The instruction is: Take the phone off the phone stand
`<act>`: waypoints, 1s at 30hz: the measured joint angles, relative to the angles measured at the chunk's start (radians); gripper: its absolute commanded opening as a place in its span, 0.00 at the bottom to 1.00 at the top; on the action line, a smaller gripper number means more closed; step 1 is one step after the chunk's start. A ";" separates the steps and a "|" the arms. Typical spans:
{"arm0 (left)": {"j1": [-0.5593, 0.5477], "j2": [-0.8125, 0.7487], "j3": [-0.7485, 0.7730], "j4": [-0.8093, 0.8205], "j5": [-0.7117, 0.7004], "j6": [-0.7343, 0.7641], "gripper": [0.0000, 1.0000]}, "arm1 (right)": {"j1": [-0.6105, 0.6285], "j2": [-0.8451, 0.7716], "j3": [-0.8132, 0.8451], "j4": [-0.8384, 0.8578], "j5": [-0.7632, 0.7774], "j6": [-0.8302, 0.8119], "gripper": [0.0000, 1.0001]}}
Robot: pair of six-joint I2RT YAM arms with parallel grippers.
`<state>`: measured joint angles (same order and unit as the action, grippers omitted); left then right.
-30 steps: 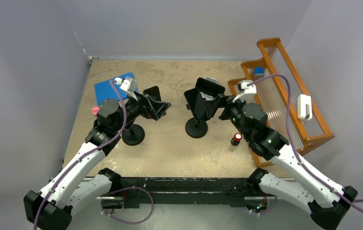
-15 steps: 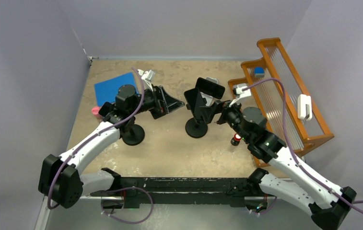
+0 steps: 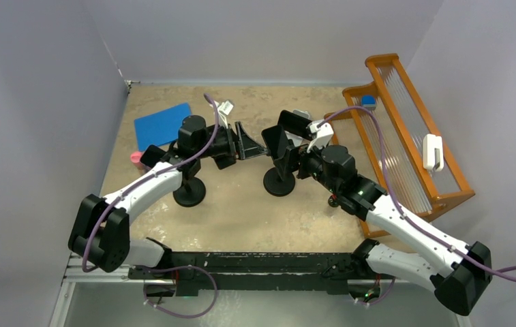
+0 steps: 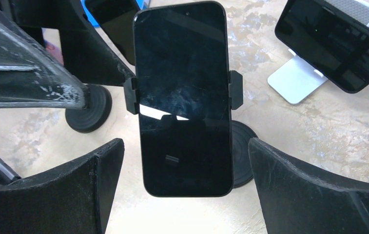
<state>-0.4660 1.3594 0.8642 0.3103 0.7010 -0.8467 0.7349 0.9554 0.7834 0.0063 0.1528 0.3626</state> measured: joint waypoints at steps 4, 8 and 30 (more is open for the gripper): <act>0.000 0.013 0.010 0.013 0.026 -0.008 0.69 | 0.000 0.039 0.002 -0.001 0.002 -0.014 0.99; 0.000 0.026 0.025 0.024 0.046 -0.011 0.66 | 0.000 0.048 0.002 0.000 0.013 -0.023 0.99; 0.000 0.073 0.057 0.023 0.072 -0.025 0.55 | 0.000 0.089 0.002 0.023 0.011 -0.051 0.95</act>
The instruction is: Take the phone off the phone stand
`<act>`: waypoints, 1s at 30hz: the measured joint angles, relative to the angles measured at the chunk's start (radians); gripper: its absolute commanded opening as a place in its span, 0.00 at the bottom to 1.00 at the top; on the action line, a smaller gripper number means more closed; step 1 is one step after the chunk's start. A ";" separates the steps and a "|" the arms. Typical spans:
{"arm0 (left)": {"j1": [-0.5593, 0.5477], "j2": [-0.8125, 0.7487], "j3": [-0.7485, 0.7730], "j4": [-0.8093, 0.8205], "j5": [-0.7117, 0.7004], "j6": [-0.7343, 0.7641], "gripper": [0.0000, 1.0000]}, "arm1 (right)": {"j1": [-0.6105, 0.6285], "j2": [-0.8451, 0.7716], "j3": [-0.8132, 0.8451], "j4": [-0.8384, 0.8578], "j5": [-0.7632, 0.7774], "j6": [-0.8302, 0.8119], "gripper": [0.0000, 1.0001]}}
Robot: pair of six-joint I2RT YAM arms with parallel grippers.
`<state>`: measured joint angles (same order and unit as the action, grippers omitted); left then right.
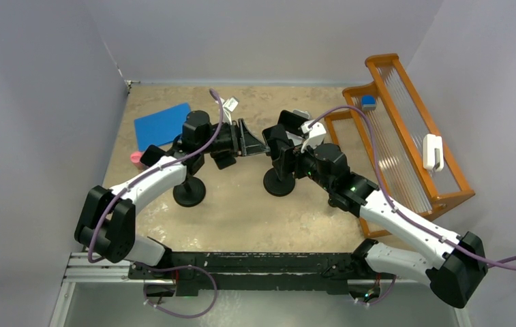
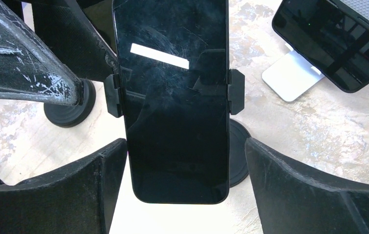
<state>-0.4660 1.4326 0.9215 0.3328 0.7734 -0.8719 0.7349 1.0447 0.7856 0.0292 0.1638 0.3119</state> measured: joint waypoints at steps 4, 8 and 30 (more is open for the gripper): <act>0.000 0.007 0.006 -0.011 0.001 0.001 0.58 | 0.000 0.000 0.000 -0.002 0.009 0.001 0.99; 0.000 0.007 0.013 -0.024 0.000 0.006 0.64 | 0.000 -0.011 0.000 -0.012 0.021 0.001 0.99; 0.000 -0.047 0.019 -0.112 -0.039 0.080 0.75 | 0.000 0.086 0.050 -0.042 -0.010 0.001 0.97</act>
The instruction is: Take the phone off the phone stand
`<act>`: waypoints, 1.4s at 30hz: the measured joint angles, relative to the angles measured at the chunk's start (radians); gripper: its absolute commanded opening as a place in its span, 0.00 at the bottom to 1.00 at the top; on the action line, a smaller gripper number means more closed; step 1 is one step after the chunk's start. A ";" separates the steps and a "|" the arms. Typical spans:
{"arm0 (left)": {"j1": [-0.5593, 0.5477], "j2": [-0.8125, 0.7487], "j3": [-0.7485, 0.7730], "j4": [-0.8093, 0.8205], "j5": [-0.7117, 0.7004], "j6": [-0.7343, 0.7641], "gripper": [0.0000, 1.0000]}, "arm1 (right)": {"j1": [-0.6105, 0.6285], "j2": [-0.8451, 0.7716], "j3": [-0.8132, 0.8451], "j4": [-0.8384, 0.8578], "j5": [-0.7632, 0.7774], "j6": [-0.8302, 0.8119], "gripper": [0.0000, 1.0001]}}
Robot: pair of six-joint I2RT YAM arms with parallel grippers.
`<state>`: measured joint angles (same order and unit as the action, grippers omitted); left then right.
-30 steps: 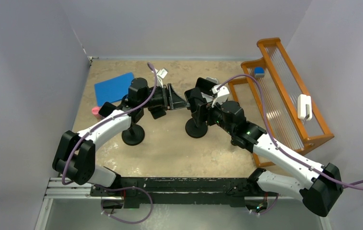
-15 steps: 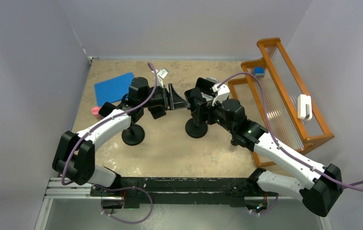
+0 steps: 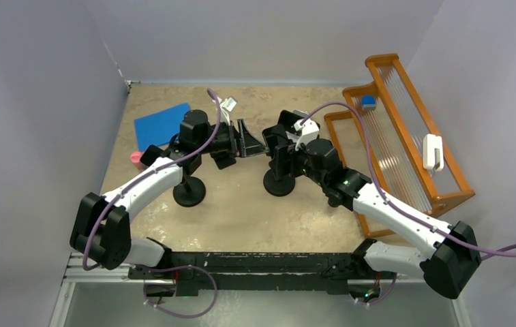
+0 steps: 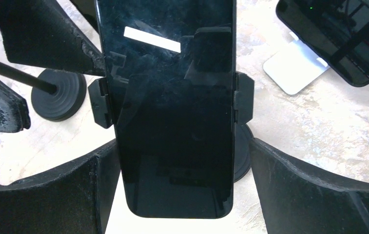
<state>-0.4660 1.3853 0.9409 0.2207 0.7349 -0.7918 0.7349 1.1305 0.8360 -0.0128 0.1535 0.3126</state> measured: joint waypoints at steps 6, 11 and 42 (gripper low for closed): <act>0.000 0.005 0.010 -0.007 -0.003 -0.003 0.72 | 0.000 0.002 0.000 0.012 0.016 -0.016 0.90; -0.005 0.025 0.042 -0.004 -0.004 -0.020 0.69 | 0.003 0.002 0.000 0.020 0.016 -0.027 0.87; -0.052 0.140 0.080 0.003 0.012 -0.108 0.14 | 0.005 0.002 0.000 0.027 0.010 -0.046 0.90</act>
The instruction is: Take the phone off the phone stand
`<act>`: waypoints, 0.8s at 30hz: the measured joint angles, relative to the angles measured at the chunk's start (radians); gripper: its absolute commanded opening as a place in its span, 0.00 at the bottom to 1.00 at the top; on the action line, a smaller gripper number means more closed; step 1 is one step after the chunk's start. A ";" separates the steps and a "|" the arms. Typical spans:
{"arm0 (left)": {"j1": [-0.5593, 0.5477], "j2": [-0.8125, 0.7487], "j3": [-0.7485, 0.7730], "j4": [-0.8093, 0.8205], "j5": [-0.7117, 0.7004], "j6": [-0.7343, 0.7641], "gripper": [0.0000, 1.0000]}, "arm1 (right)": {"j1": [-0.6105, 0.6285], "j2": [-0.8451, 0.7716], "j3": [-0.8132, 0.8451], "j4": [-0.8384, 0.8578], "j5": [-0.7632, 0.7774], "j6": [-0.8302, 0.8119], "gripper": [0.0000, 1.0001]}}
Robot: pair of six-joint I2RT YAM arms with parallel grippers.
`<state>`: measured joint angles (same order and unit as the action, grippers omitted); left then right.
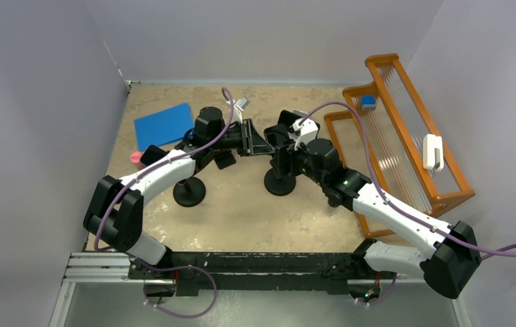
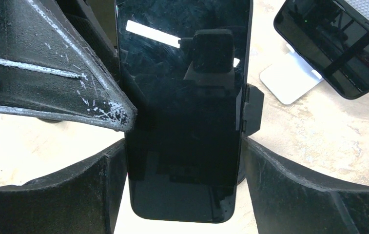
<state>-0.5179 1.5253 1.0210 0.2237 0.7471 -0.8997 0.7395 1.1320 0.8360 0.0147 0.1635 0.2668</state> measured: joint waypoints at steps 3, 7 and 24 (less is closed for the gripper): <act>0.000 0.001 0.000 0.001 0.001 0.001 0.02 | 0.000 0.000 0.000 0.003 0.005 0.002 0.99; 0.000 0.001 0.000 0.000 0.002 0.001 0.00 | 0.000 0.000 -0.001 0.016 0.021 0.001 0.99; 0.000 0.001 0.000 -0.001 0.003 0.001 0.00 | 0.000 0.060 -0.001 0.039 0.045 0.001 0.99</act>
<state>-0.5179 1.5261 1.0214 0.2230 0.7506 -0.8989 0.7395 1.1919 0.8352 0.0536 0.2081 0.2676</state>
